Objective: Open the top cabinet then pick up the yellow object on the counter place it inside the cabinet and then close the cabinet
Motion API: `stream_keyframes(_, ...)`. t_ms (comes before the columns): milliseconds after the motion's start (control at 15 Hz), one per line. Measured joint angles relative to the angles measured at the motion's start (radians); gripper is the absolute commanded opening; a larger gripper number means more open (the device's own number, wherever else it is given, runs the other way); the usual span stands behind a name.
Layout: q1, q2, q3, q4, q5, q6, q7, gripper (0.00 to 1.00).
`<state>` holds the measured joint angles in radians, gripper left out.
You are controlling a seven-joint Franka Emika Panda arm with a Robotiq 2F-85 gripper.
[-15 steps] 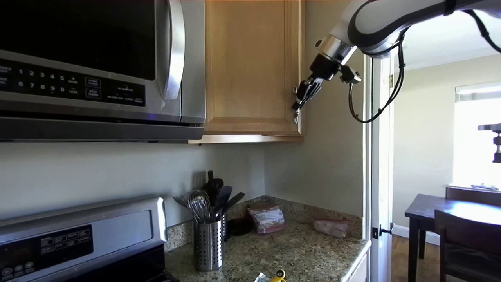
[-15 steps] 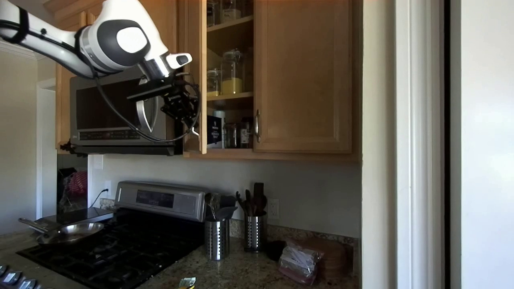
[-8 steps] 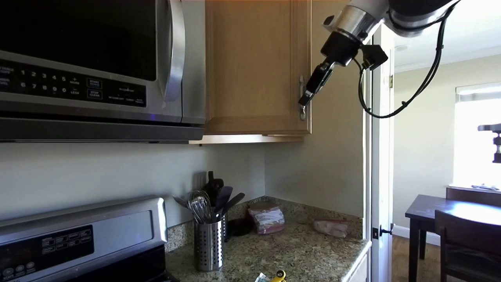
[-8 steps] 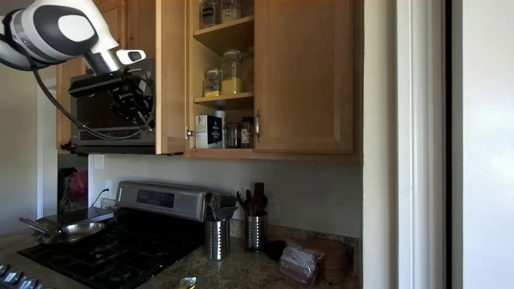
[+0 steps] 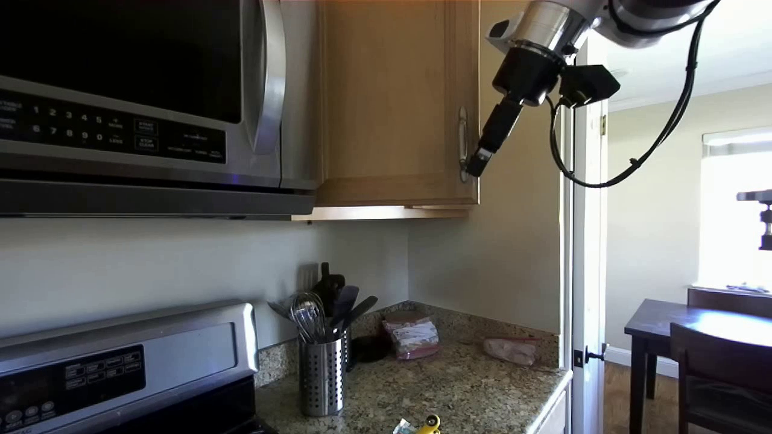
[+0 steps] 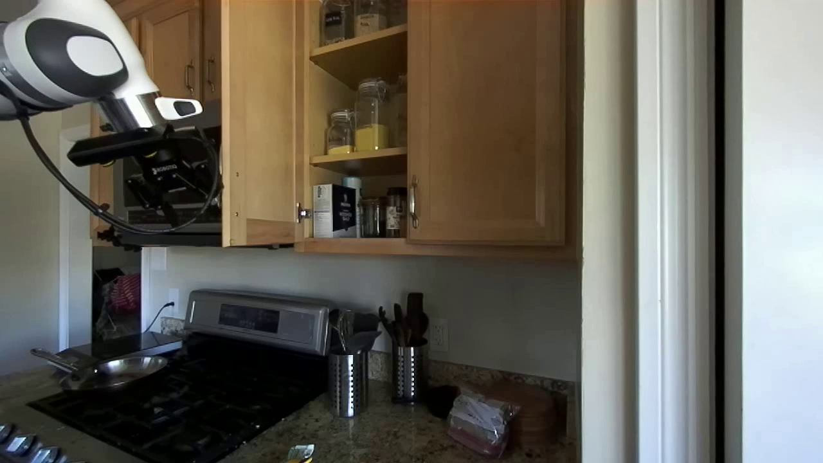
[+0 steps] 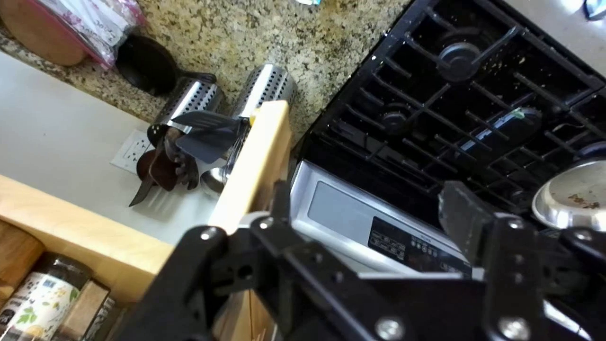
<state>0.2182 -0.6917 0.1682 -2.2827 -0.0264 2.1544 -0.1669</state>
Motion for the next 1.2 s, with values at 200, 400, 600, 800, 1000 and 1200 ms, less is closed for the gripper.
stream_keyframes(200,-0.008,0.040,-0.002,-0.009,-0.011,-0.040,0.000,1.00)
stream_keyframes(400,-0.033,0.061,-0.006,-0.009,-0.045,-0.080,0.000,1.00)
stream_keyframes(600,-0.073,0.059,-0.008,-0.006,-0.106,-0.136,0.006,1.00)
stream_keyframes(800,-0.115,0.054,-0.011,-0.003,-0.176,-0.191,0.023,1.00)
stream_keyframes(1000,-0.152,0.044,-0.017,0.002,-0.239,-0.231,0.045,1.00)
stream_keyframes(1200,-0.182,0.041,-0.030,0.007,-0.285,-0.232,0.077,1.00)
